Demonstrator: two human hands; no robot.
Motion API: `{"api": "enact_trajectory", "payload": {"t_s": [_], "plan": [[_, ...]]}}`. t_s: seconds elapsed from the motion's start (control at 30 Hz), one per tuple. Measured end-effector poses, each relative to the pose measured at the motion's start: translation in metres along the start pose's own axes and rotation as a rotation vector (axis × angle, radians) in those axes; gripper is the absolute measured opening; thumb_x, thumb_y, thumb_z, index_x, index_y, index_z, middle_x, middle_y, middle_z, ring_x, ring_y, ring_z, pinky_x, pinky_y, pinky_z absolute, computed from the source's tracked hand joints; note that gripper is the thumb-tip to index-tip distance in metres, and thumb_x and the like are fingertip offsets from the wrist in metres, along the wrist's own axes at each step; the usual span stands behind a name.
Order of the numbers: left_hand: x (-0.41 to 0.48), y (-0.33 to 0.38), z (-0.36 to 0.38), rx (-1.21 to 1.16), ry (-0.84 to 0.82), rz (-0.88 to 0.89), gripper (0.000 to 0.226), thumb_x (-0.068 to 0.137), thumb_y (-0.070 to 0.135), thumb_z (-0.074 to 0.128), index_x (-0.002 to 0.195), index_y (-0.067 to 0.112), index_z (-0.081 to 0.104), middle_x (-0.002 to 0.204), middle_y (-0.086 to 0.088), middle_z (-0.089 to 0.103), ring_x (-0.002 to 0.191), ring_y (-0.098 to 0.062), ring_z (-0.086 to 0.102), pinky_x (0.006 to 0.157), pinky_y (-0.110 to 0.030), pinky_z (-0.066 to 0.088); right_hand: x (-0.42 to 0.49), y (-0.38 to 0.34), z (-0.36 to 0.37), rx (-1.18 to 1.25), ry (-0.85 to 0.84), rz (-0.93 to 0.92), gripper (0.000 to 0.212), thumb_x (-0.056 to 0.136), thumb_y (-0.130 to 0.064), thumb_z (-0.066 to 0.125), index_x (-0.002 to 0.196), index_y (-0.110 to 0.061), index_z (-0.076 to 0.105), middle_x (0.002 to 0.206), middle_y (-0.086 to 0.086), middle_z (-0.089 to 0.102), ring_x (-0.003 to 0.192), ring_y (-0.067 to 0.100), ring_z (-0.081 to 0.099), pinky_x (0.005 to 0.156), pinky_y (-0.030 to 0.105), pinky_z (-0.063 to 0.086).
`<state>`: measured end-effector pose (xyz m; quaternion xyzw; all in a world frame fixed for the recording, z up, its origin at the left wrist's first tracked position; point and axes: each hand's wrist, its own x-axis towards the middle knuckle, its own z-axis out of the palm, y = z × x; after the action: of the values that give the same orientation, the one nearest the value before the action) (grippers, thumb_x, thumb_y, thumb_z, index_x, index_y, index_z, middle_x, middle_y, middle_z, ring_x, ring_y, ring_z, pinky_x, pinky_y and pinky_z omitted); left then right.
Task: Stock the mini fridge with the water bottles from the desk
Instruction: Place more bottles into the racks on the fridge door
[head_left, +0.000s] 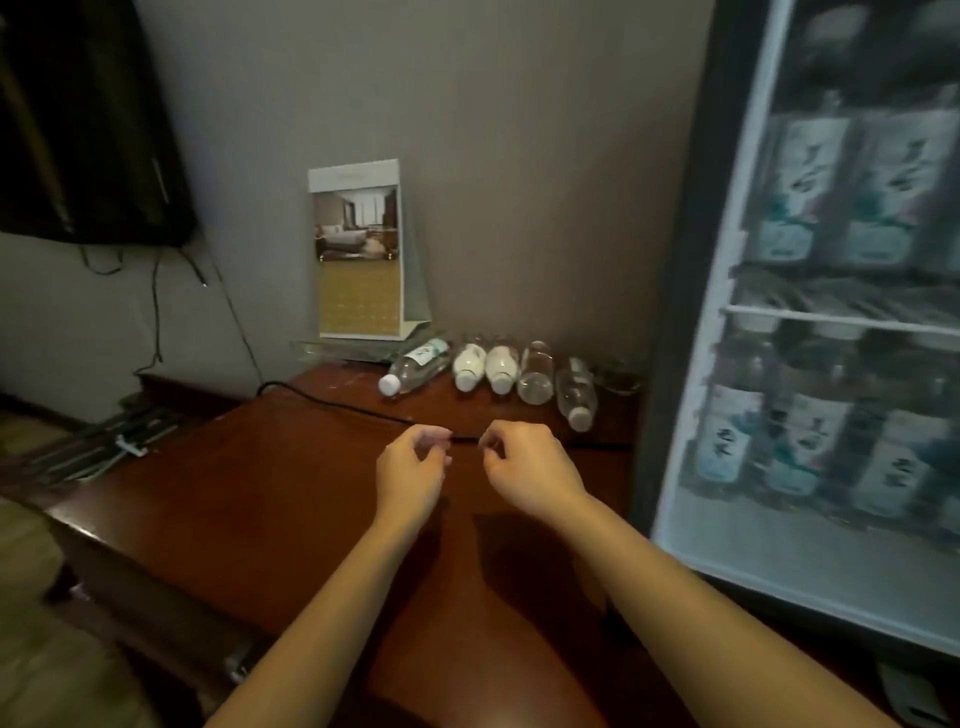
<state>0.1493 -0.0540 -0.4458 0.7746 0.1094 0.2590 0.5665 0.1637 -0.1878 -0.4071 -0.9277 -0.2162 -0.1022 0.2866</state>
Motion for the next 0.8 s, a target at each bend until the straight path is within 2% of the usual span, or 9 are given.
{"api": "enact_trajectory", "payload": {"t_s": [0.07, 0.13, 0.23, 0.33, 0.43, 0.6, 0.8], "plan": [[0.039, -0.014, -0.004, 0.125, 0.056, -0.037, 0.023, 0.086, 0.004, 0.053, 0.101, 0.017, 0.063, 0.098, -0.002, 0.066, 0.096, -0.024, 0.063, 0.082, -0.034, 0.049, 0.036, 0.000, 0.016, -0.022, -0.042, 0.056, 0.024, 0.088, -0.019, 0.048, 0.104, -0.023, 0.065, 0.113, 0.006, 0.065, 0.106, 0.028, 0.060, 0.084, 0.035, 0.050], [0.078, -0.025, -0.005, 0.240, 0.089, -0.081, 0.031, 0.086, 0.008, 0.054, 0.117, 0.011, 0.056, 0.117, -0.007, 0.058, 0.109, -0.026, 0.056, 0.088, -0.031, 0.042, 0.068, 0.002, 0.030, -0.026, -0.062, 0.090, 0.028, 0.087, -0.015, 0.046, 0.108, -0.020, 0.064, 0.117, 0.007, 0.063, 0.108, 0.028, 0.058, 0.085, 0.036, 0.050], [0.127, -0.034, -0.004, 0.330, 0.113, -0.153, 0.042, 0.089, 0.017, 0.055, 0.128, 0.007, 0.044, 0.131, -0.016, 0.045, 0.115, -0.033, 0.050, 0.092, -0.036, 0.041, 0.108, 0.004, 0.051, -0.023, -0.065, 0.112, 0.033, 0.086, -0.010, 0.045, 0.114, -0.016, 0.062, 0.120, 0.011, 0.061, 0.111, 0.031, 0.057, 0.087, 0.037, 0.048], [0.166, -0.045, 0.001, 0.359, 0.145, -0.220, 0.048, 0.094, 0.024, 0.049, 0.136, 0.005, 0.035, 0.138, -0.019, 0.039, 0.120, -0.036, 0.047, 0.095, -0.038, 0.039, 0.137, 0.006, 0.071, -0.024, -0.052, 0.105, 0.033, 0.086, -0.008, 0.045, 0.115, -0.011, 0.061, 0.117, 0.013, 0.061, 0.108, 0.032, 0.057, 0.084, 0.037, 0.048], [0.197, -0.056, 0.005, 0.447, 0.114, -0.246, 0.049, 0.096, 0.031, 0.045, 0.133, 0.000, 0.036, 0.134, -0.022, 0.047, 0.123, -0.037, 0.046, 0.095, -0.038, 0.039, 0.155, 0.008, 0.087, -0.005, -0.014, 0.112, 0.029, 0.087, -0.009, 0.043, 0.112, -0.010, 0.060, 0.114, 0.012, 0.061, 0.105, 0.031, 0.057, 0.082, 0.037, 0.050], [0.214, -0.065, 0.008, 0.569, 0.062, -0.209, 0.039, 0.096, 0.034, 0.045, 0.118, 0.002, 0.054, 0.124, -0.018, 0.058, 0.116, -0.035, 0.052, 0.090, -0.035, 0.040, 0.160, 0.015, 0.101, -0.002, 0.025, 0.114, 0.028, 0.088, -0.009, 0.043, 0.110, -0.011, 0.060, 0.114, 0.011, 0.060, 0.107, 0.028, 0.055, 0.084, 0.037, 0.050], [0.192, -0.051, -0.017, 0.424, 0.245, -0.027, 0.035, 0.097, 0.024, 0.046, 0.124, 0.004, 0.052, 0.124, -0.019, 0.053, 0.115, -0.034, 0.050, 0.093, -0.036, 0.038, 0.142, 0.009, 0.093, 0.057, 0.063, 0.109, 0.031, 0.087, -0.007, 0.043, 0.113, -0.012, 0.058, 0.114, 0.011, 0.060, 0.108, 0.029, 0.055, 0.084, 0.035, 0.047]]}}
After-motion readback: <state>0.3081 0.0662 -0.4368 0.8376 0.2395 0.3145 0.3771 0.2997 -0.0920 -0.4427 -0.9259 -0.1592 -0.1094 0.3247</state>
